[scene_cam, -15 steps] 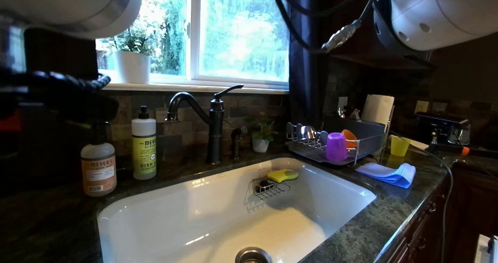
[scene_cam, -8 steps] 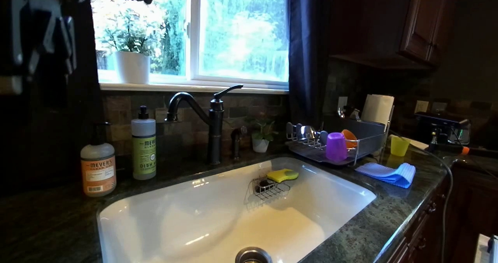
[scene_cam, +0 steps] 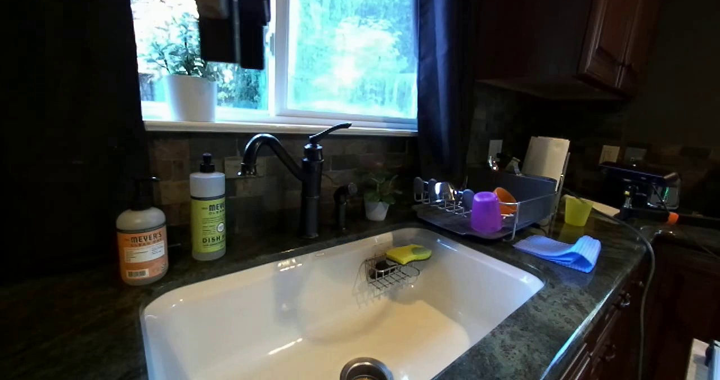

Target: Remove the lid from the dish rack and place it on the plate on the counter top

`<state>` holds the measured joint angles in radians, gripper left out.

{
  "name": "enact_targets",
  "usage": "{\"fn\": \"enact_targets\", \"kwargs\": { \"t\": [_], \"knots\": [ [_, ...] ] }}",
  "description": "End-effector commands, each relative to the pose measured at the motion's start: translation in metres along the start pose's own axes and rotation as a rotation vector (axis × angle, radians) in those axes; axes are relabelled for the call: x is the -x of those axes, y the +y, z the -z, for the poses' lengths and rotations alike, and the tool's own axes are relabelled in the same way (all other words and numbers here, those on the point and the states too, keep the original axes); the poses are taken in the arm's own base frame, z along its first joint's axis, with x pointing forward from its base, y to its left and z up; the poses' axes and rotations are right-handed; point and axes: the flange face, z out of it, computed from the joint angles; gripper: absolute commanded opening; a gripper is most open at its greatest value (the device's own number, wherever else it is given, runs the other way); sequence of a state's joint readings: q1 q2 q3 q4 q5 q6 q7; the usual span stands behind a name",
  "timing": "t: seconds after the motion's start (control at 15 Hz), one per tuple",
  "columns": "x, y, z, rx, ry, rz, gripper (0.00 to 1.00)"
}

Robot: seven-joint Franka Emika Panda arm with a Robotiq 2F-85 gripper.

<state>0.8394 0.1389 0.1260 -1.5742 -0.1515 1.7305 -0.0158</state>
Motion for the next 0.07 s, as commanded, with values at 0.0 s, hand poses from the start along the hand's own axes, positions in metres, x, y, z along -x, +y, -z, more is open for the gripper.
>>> {"fn": "enact_targets", "kwargs": {
  "t": [0.0],
  "knots": [
    [0.0082,0.0018,0.0033,0.004,-0.004,-0.017,1.00]
  ]
}}
